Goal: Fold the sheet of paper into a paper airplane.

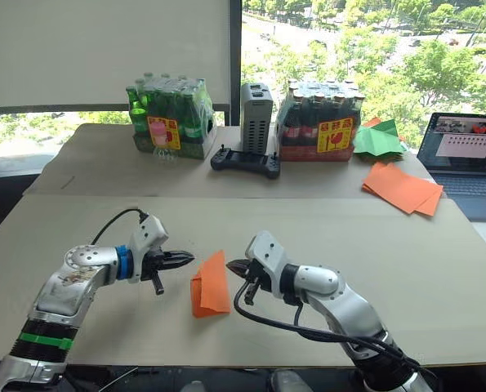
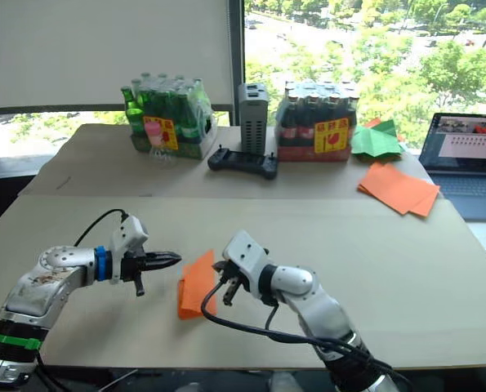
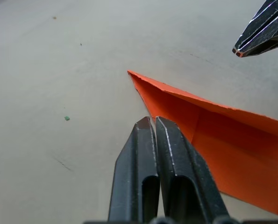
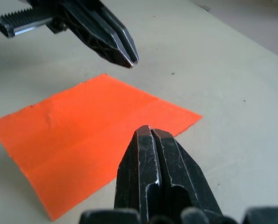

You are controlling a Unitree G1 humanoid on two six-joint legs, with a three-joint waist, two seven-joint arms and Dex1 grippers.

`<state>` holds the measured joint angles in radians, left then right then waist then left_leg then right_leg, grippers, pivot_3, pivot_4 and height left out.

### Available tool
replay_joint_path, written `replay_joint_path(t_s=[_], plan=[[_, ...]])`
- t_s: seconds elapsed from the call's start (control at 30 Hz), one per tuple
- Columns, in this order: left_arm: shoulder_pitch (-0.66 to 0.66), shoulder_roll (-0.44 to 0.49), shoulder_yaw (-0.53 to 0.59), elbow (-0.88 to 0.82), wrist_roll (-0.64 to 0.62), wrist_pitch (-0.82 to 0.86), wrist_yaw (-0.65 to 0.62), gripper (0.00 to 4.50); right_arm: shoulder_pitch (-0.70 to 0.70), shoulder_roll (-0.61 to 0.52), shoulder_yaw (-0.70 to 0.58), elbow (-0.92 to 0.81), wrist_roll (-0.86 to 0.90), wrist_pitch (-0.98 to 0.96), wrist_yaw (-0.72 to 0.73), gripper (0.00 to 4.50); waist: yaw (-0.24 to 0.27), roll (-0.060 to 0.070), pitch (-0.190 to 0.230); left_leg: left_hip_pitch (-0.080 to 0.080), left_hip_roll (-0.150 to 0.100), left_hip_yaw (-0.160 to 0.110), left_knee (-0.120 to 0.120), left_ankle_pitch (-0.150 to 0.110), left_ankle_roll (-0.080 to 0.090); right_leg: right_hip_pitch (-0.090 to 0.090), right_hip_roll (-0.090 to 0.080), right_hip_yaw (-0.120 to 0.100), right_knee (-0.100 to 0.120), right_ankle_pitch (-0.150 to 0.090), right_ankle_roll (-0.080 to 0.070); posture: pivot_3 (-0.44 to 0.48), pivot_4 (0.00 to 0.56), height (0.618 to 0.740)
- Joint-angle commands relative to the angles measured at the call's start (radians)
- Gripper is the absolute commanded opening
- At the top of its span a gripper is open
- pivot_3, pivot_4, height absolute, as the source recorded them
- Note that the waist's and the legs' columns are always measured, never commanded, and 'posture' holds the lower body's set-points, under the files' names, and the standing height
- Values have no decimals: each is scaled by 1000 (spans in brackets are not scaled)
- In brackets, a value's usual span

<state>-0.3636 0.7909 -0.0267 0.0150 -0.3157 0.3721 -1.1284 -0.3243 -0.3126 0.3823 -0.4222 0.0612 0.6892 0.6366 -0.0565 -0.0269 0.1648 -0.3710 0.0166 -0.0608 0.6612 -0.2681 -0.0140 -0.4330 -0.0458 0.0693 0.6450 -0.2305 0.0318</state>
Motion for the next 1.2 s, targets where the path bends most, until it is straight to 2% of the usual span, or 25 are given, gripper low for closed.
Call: replay_joint_path(t_s=[0.03,0.13,0.37,0.6,0.73,0.83,1.0,1.03,1.1,1.2], plan=[[-58,20,-26,104,77,-274,-91,1878,18,-12,-7,-66,0,13,-26,0,8,0,0,0,0,0,0,0,0,0,0,0,0,0,0,0,150,733],[-146,10,-80,279,176,-594,-147,2850,42,-23,-23,-88,11,33,-41,0,14,0,0,0,0,1,0,0,0,0,0,0,-1,0,0,0,150,733],[-436,-100,-218,684,294,-1088,-290,2850,56,-32,-44,-96,13,57,-74,0,23,-2,1,-3,-1,1,1,0,0,0,0,0,-3,1,0,0,150,733],[-551,-212,-295,904,347,-1299,-346,2850,34,-26,-45,-82,6,63,-102,0,11,-3,2,-4,0,1,1,0,1,-1,0,0,-2,1,0,0,150,733],[-567,-241,-314,966,363,-1339,-354,2850,34,-26,-44,-80,6,65,-114,0,10,-3,2,-4,-1,1,2,0,1,-2,0,0,0,1,0,0,150,733],[-576,-244,-318,978,354,-1350,-381,2091,32,-27,-46,-81,8,67,-120,0,11,-3,2,-5,-1,0,5,0,1,-2,0,0,1,1,1,0,150,733],[-569,-219,-315,968,356,-1344,-400,408,27,-25,-70,-66,10,57,-133,0,10,-3,2,-5,-1,0,7,0,1,-2,1,0,2,1,1,0,150,733],[-567,-213,-314,963,361,-1343,-393,69,26,-23,-81,-65,14,54,-136,292,10,-3,2,-5,-1,0,7,0,1,-2,1,0,2,1,1,0,150,733],[-552,-197,-307,940,370,-1301,-366,0,20,-24,-116,-67,24,52,-140,880,10,-3,2,-5,0,0,7,0,1,-2,1,0,3,1,1,0,150,733],[-483,-178,-272,776,348,-1053,-298,0,12,-40,-182,-77,36,48,-138,1991,11,-3,2,-6,-1,0,8,0,1,-2,0,0,3,1,1,0,150,733]])
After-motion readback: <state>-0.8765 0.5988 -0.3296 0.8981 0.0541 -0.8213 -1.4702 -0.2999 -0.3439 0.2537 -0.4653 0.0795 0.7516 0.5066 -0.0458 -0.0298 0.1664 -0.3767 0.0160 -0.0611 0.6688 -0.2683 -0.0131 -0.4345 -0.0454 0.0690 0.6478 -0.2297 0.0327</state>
